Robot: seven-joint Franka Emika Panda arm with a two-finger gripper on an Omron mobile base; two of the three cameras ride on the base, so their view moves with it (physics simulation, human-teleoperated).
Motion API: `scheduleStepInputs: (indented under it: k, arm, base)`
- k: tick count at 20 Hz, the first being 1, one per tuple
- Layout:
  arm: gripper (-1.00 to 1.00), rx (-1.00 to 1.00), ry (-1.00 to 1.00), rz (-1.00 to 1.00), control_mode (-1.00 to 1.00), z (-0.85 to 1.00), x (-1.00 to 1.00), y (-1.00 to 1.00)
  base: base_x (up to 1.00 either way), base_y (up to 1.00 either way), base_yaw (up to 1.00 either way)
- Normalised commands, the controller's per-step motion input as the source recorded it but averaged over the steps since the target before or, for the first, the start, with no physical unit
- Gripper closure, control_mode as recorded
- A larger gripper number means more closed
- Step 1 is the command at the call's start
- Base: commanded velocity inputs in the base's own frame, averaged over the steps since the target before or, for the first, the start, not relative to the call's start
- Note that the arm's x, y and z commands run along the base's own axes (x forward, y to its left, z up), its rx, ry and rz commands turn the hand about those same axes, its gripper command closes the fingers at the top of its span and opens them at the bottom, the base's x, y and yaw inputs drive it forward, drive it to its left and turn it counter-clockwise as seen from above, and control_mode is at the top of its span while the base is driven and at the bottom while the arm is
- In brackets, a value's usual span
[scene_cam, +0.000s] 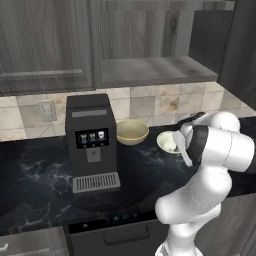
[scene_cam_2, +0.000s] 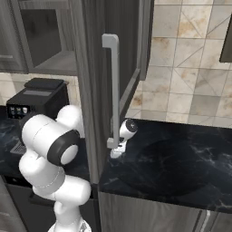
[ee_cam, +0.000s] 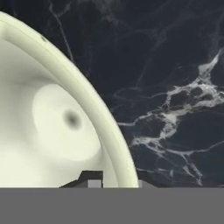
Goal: Pick up the bowls on the counter and stack them on top of one another in the open cabinet. Place the smaller bowl on top of the larger bowl.
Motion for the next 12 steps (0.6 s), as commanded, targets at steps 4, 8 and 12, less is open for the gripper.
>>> scheduleStepInputs:
  k: [4, 8, 12]
  arm:
    - [1.0, -0.1, -0.14, 0.03, -1.0, 0.19, -0.14, 0.75]
    - [1.0, -0.13, -0.08, 0.03, -1.0, 0.32, -0.02, 0.74]
    - [1.0, -0.17, -0.05, 0.0, -1.0, 0.58, 0.0, 0.46]
  base:
    - [0.0, 0.0, 0.0]
    - [0.0, 0.0, 0.0]
    - [0.0, 0.0, 0.0]
